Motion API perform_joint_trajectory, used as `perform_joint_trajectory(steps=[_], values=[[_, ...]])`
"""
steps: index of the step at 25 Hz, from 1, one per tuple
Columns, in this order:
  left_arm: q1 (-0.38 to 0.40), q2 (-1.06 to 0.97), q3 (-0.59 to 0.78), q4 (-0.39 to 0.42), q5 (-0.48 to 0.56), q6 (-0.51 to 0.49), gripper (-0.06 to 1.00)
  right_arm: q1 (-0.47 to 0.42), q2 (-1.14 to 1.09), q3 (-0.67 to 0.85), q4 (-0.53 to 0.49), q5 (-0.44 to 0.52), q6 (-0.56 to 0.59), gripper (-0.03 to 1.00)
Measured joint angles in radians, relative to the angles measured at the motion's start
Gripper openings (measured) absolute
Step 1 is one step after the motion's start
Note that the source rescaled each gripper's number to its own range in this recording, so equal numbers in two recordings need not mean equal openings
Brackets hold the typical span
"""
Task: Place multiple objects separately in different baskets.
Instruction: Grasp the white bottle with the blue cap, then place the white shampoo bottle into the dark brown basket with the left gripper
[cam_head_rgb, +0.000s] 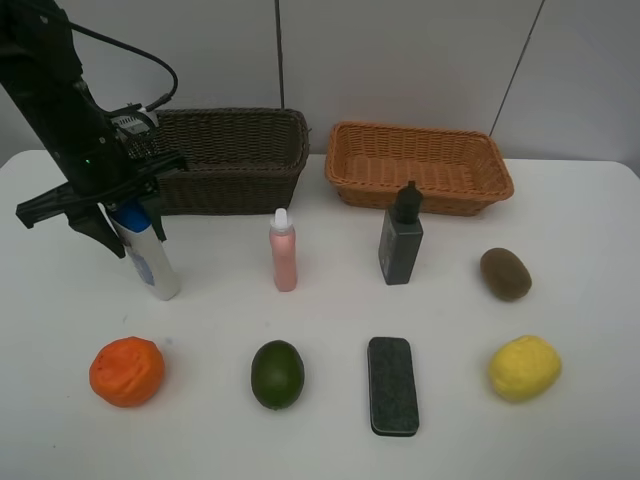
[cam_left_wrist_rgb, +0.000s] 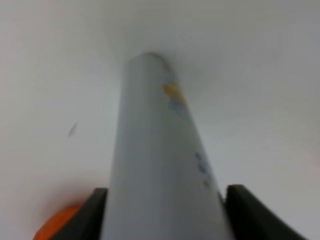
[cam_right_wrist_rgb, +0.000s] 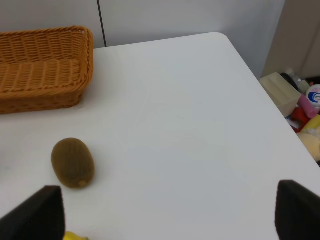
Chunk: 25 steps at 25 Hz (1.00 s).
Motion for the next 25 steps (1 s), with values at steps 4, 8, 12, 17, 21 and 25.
perform_joint_trajectory(steps=[4, 8, 12, 17, 21, 25], values=[[0.0, 0.0, -0.009, 0.0, 0.025, 0.089, 0.08, 0.0, 0.0, 0.0, 0.0, 0.0, 0.0, 1.0], [0.0, -0.002, -0.091, 0.001, 0.143, 0.222, 0.08, 0.0, 0.0, 0.0, 0.0, 0.0, 0.0, 1.0], [0.0, -0.012, -0.286, -0.008, 0.231, 0.406, 0.08, 0.0, 0.0, 0.0, 0.0, 0.0, 0.0, 1.0], [0.04, 0.022, -0.588, 0.001, 0.233, 0.482, 0.08, 0.0, 0.0, 0.0, 0.0, 0.0, 0.0, 1.0], [0.087, 0.153, -0.797, 0.008, 0.232, 0.483, 0.08, 0.0, 0.0, 0.0, 0.0, 0.0, 0.0, 1.0], [0.102, 0.312, -0.945, 0.019, 0.195, 0.497, 0.08, 0.0, 0.0, 0.0, 0.0, 0.0, 0.0, 1.0]])
